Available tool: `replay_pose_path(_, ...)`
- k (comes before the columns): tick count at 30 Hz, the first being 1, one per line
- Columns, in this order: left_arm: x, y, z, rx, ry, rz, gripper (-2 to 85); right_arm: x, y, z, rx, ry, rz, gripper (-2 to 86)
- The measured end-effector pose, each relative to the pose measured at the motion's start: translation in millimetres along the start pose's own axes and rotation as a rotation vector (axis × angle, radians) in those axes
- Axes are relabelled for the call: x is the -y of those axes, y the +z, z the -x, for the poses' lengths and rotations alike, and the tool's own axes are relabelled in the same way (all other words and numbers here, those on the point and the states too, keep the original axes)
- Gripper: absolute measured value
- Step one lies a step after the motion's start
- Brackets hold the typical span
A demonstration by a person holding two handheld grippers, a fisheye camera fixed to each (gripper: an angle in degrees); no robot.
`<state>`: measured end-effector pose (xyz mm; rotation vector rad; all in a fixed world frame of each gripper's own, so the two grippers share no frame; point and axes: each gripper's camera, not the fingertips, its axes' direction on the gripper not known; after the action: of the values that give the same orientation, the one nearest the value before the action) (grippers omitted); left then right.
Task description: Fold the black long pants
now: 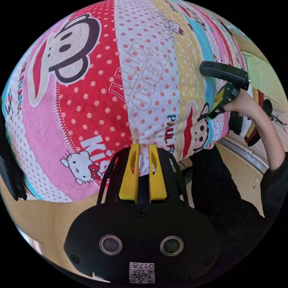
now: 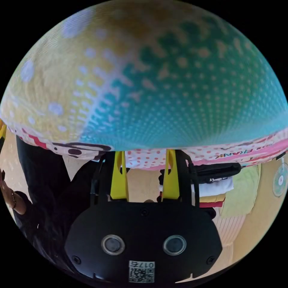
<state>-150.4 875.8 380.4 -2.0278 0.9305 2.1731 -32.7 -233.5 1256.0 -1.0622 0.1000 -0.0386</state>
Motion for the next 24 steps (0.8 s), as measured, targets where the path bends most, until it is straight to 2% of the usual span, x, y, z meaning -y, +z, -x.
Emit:
replay_pose_path(4, -51, -76, 92, -0.013, -0.137, -0.111, 6.7, -22, 14, -1, 0.029, 0.105, 0.02, 10.7)
replay_pose_path(7, -96, -152, 185, 0.069, -0.308, -0.349, 13.2, -51, 28, -2, 0.085, 0.179, 0.016, 8.8)
replay_pose_path(9, -104, -187, 248, 0.032, -0.378, -0.457, 16.4, -76, 25, -1, 0.183, 0.199, -0.118, 7.7)
replay_pose_path(11, -84, -191, 282, -0.027, -0.38, -0.441, 16.9, -91, 16, -3, 0.265, 0.214, -0.242, 7.3)
replay_pose_path(13, -54, -179, 302, 0.025, -0.426, -0.363, 16.1, -106, 2, -3, 0.328, 0.203, -0.395, 7.4)
replay_pose_path(15, -27, -169, 302, 0.202, -0.496, -0.303, 13.5, -125, -24, -8, 0.472, 0.166, -0.561, 7.7)
replay_pose_path(18, -6, -172, 297, 0.305, -0.583, -0.182, 11.4, -150, -62, -16, 0.631, 0.099, -0.71, 7.3)
replay_pose_path(22, -22, -176, 285, 0.39, -0.558, -0.212, 5.9, -156, -83, -21, 0.594, -0.038, -0.558, 5.5)
replay_pose_path(24, -43, -191, 261, 0.409, -0.477, -0.256, 5.2, -162, -84, -26, 0.46, -0.063, -0.508, 5.1)
